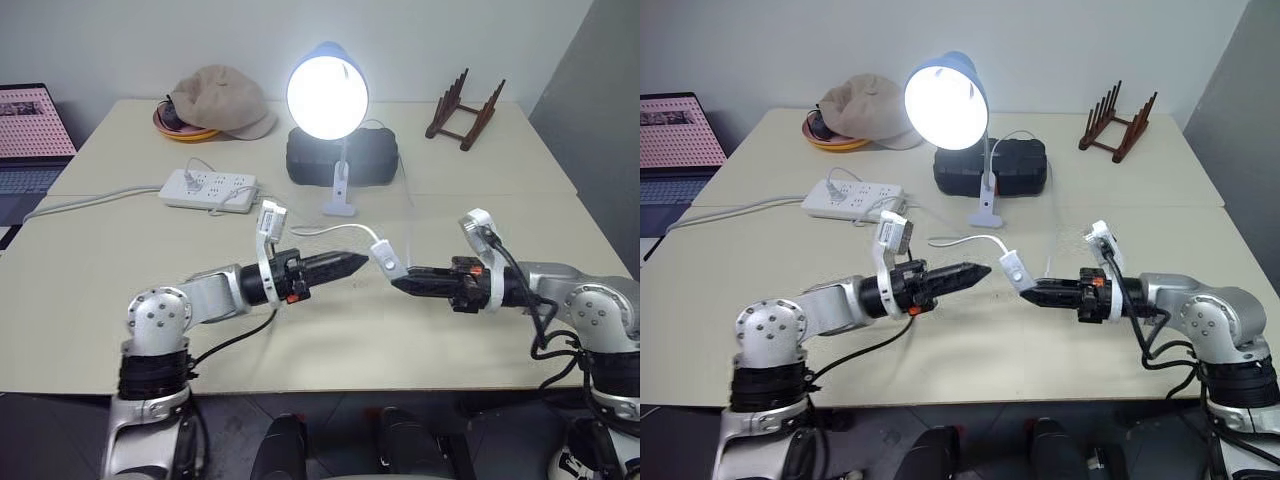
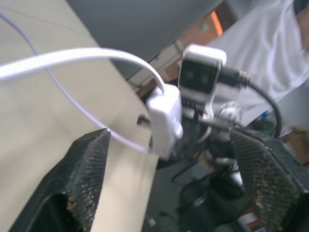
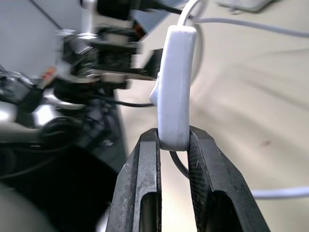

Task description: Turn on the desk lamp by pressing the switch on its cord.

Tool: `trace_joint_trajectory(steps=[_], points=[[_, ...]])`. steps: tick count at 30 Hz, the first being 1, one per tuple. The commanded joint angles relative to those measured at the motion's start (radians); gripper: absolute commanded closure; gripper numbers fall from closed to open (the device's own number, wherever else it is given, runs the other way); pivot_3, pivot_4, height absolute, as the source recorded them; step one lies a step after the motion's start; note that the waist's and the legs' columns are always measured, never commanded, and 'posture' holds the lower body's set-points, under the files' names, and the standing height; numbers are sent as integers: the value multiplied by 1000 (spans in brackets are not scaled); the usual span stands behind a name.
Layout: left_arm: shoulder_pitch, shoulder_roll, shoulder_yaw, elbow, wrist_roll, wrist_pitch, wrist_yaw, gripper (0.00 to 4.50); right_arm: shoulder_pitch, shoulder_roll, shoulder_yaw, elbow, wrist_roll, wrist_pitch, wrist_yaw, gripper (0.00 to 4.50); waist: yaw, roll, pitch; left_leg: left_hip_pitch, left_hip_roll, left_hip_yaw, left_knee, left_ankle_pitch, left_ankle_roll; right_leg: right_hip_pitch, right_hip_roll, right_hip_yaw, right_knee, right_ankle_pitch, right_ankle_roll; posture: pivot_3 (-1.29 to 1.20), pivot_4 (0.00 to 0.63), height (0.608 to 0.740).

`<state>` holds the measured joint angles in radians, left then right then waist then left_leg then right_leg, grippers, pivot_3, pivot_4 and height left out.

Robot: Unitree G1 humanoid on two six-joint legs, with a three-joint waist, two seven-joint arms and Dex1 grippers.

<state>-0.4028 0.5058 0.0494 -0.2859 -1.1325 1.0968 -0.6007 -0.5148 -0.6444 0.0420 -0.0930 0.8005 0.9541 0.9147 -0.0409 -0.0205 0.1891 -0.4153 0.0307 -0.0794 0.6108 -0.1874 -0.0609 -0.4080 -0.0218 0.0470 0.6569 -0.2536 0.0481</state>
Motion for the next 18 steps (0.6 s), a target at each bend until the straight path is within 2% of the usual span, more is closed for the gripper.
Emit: trace_joint_trajectory(steps=[1, 4, 6, 7, 8, 9, 12, 18], points=[[36, 93, -109, -94, 262, -249, -160, 43, -60, -6, 131, 140, -265, -235, 1, 4113, 4, 0, 0, 0, 0, 0, 0, 0, 0, 0, 0, 0, 0, 0, 0, 0, 150, 740], [23, 114, -138, -68, 403, -407, -206, 43, -115, -7, 262, 307, -508, -455, -28, 4113, 13, 0, 0, -1, 0, 0, 0, 0, 0, -1, 0, 0, -1, 0, 0, 0, 150, 740], [6, 111, -147, -39, 479, -494, -223, 43, -142, -3, 306, 387, -604, -568, -30, 4113, 13, 0, 0, -2, 0, 1, 0, 0, 0, -1, -1, 0, -3, 0, 0, 0, 150, 740], [-2, 110, -151, -23, 516, -535, -229, 16, -150, 1, 309, 408, -619, -595, -15, 3763, 13, 0, 0, -3, 0, 1, -1, 0, 0, -1, -1, 0, -5, 0, 0, 0, 150, 740], [-8, 114, -159, -4, 559, -583, -241, 0, -156, 3, 307, 417, -619, -606, 12, 3413, 11, 0, 0, -3, 0, 1, -1, 0, 0, 0, -1, 0, -5, 0, 1, 0, 150, 740], [-11, 117, -165, 9, 589, -617, -251, 0, -159, 5, 303, 423, -617, -613, 33, 3343, 11, 0, 0, -3, 0, 1, -1, 0, 0, 0, -1, 0, -6, 1, 2, 0, 150, 740], [-17, 123, -155, 55, 621, -656, -286, 0, -154, -6, 273, 393, -601, -606, 87, 2586, 10, 0, 0, -3, 0, 1, -2, 0, 0, 0, -1, 0, -8, 4, 7, 0, 150, 740], [-24, 185, -139, 98, 607, -617, -399, 0, -86, -75, 126, 143, -421, -389, 179, 1293, 11, 1, 1, -4, 1, 1, -3, 0, 0, 0, -1, -1, -7, 4, 7, 0, 150, 740]])
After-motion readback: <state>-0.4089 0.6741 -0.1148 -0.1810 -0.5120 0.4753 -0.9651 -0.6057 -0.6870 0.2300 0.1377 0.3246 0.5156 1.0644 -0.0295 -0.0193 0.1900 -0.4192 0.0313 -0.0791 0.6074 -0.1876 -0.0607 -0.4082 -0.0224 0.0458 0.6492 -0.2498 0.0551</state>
